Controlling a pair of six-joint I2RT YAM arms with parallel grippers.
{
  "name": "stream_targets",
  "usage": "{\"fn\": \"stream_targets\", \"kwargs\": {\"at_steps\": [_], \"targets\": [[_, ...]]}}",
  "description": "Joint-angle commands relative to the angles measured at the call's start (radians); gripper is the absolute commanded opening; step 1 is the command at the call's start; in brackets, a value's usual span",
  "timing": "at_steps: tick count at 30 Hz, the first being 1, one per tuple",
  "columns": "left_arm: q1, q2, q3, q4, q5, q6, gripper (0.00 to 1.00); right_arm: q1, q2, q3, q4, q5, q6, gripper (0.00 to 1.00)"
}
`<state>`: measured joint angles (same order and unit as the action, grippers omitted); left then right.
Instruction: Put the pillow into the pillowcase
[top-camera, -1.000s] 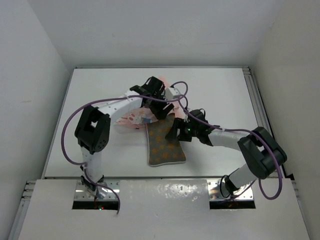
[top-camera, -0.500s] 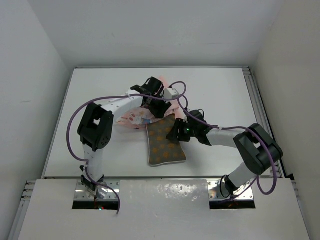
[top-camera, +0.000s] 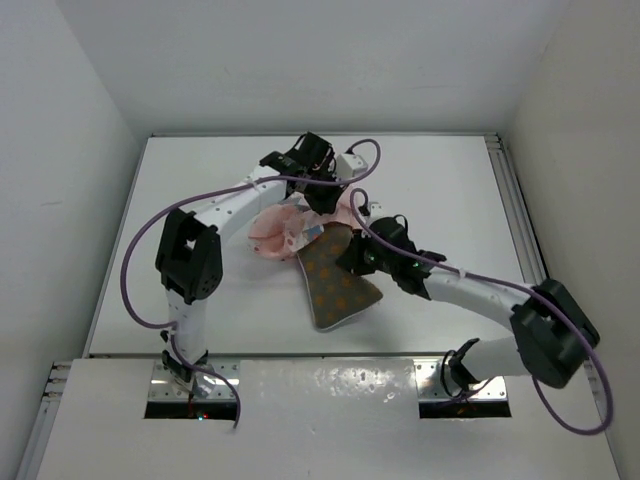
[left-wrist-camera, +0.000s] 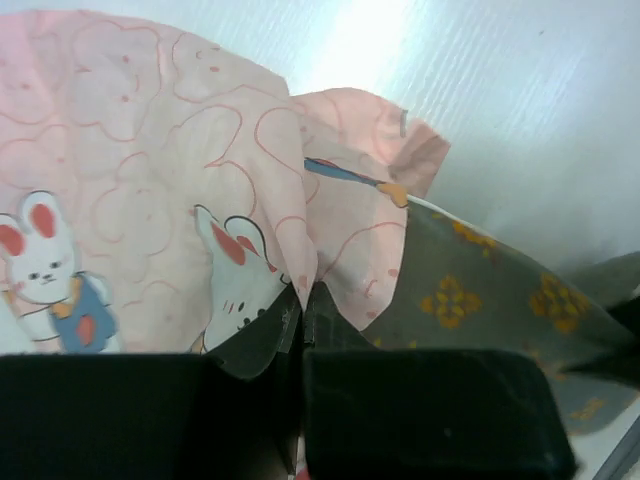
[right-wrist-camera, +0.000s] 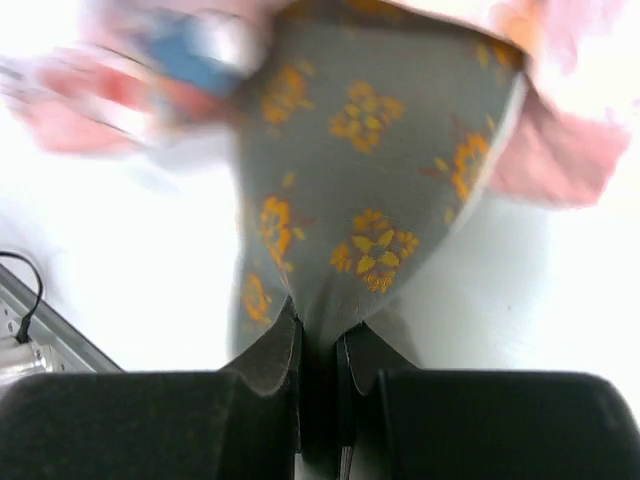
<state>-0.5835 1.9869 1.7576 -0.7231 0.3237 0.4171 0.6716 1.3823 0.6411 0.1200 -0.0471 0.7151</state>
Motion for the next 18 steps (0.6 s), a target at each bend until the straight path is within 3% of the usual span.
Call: {"fn": "stream_targets", "kwargs": {"at_steps": [1,12,18], "targets": [[-0.033,-0.080,0.063,-0.053,0.037,0.008,0.00,0.031,-0.138,0.051,0.024,0.156,-0.118,0.00],[-0.059,-0.155,0.227,-0.263,0.271,0.093,0.00,0.080,-0.370,0.035,0.043,0.271,-0.229,0.00],[-0.065,-0.188,0.178,-0.234,0.250,0.101,0.00,0.109,-0.430,0.088,0.055,0.299,-0.299,0.00]]}}
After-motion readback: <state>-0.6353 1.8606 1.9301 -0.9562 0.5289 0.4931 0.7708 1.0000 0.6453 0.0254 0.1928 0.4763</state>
